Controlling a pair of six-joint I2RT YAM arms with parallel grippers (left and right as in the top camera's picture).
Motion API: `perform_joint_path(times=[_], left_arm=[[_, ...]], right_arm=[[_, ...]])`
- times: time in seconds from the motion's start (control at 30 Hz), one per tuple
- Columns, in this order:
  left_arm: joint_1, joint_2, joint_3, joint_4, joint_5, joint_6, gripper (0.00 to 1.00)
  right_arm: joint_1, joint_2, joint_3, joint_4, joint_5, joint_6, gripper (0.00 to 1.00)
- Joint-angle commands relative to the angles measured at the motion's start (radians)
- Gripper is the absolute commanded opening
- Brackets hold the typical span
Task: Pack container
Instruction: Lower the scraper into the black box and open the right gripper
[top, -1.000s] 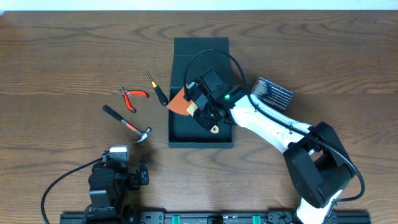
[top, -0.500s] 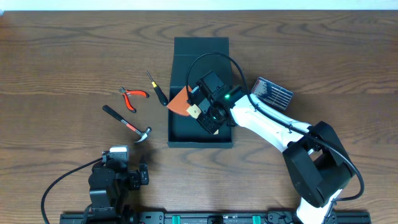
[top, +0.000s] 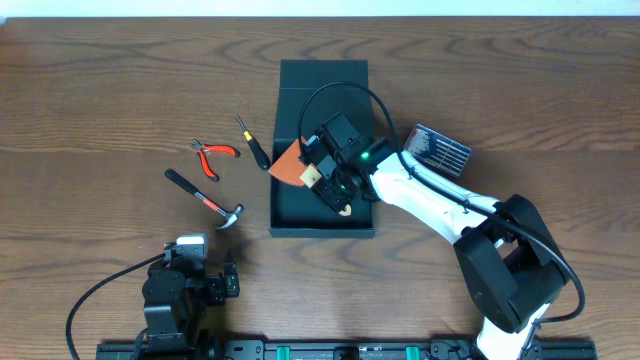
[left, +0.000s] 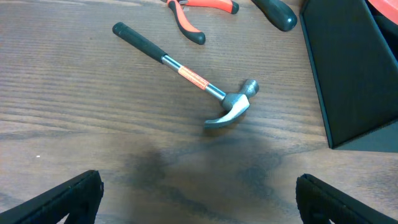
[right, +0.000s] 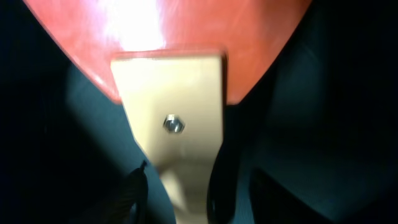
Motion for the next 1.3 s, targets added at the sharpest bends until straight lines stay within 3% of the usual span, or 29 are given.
perform_joint_path(times=[0.0,0.3,0.67,0.97,1.07,1.17,1.2,1.27], left_arm=[[0.005,-0.006,-0.006,-0.004,-0.008,0.01,0.99],[0.005,-0.006,-0.006,-0.004,-0.008,0.01,0.99],[0.005,-0.006,-0.006,-0.003,-0.008,0.01,0.99],[0.005,-0.006,-0.006,-0.004,-0.008,0.01,0.99],[0.005,-0.006,-0.006,-0.004,-0.008,0.01,0.98],[0.005,-0.006,-0.006,-0.004,-0.008,0.01,0.98],[0.005,-0.006,-0.006,-0.004,-0.008,0.01,0.99],[0.005,-0.006,-0.006,-0.004,-0.008,0.01,0.99]], right_arm=[[0.006,0.024,-0.023,0.02,-0.001,0.005,0.51],[0.006,0.046,-0.029,0.019,-0.008,0.022,0.2],[0.006,-0.103,-0.021,-0.069,0.003,0.043,0.19],[0.006,-0.108,-0.022,-0.164,0.009,0.042,0.2],[0.006,-0.108,-0.022,-0.164,0.023,0.042,0.26],[0.006,-0.108,-0.023,-0.163,0.03,0.042,0.74],[0.006,-0.108,-0.022,-0.162,0.03,0.042,0.85],[0.006,-0.108,-0.022,-0.158,0.03,0.042,0.91]])
